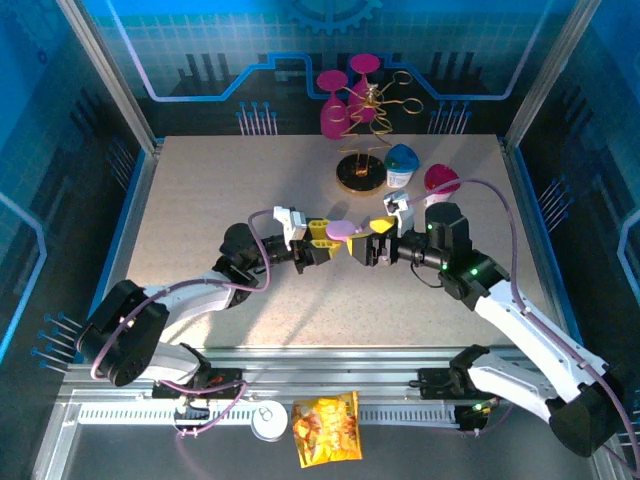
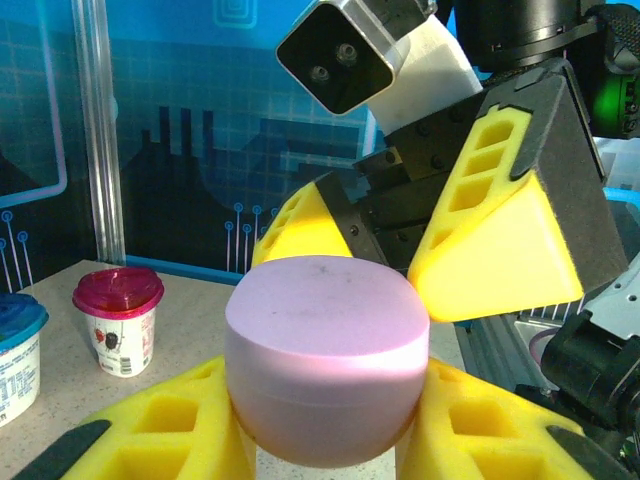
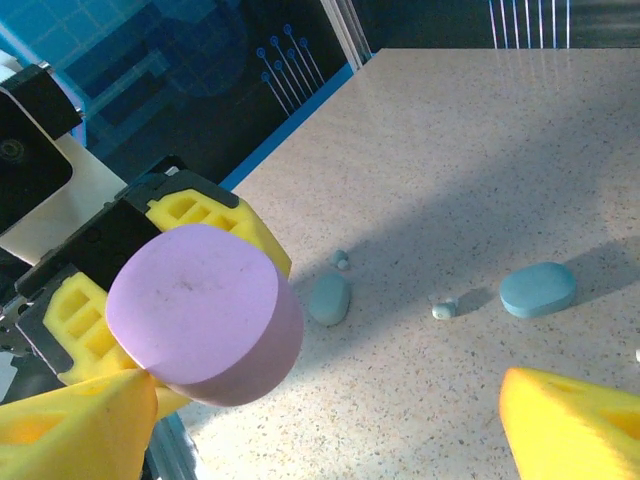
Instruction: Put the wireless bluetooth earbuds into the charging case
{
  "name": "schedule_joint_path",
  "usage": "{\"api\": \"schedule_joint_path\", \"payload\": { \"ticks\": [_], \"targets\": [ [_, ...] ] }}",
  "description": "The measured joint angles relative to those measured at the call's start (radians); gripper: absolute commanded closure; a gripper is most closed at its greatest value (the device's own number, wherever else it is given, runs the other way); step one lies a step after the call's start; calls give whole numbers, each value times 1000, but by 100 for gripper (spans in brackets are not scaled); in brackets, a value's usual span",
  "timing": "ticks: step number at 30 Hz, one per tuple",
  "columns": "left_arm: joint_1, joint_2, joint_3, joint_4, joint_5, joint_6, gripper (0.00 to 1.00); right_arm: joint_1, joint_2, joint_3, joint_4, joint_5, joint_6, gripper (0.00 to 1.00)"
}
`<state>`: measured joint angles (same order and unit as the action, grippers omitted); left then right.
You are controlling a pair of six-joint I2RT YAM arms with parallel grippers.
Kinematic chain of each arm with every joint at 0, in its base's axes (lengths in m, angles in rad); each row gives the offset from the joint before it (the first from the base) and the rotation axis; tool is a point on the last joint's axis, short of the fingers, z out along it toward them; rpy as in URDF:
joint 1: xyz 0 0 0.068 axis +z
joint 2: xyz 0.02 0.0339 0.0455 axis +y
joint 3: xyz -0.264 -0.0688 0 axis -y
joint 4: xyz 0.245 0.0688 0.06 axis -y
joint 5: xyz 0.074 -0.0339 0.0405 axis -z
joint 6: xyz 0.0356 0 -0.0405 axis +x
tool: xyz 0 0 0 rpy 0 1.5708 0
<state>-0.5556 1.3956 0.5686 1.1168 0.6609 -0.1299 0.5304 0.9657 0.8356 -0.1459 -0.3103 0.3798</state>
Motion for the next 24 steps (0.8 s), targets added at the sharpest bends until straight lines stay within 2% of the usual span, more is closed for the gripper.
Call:
{"api": "schedule_joint_path", "payload": {
  "ticks": [17,24],
  "targets": [
    [12,7,0,-12,85,-23,79,-3,24,60,32,87,-4,14],
    [10,10,0,34,115,-28,78,-9,34,72,11,92,2,14]
  ]
}}
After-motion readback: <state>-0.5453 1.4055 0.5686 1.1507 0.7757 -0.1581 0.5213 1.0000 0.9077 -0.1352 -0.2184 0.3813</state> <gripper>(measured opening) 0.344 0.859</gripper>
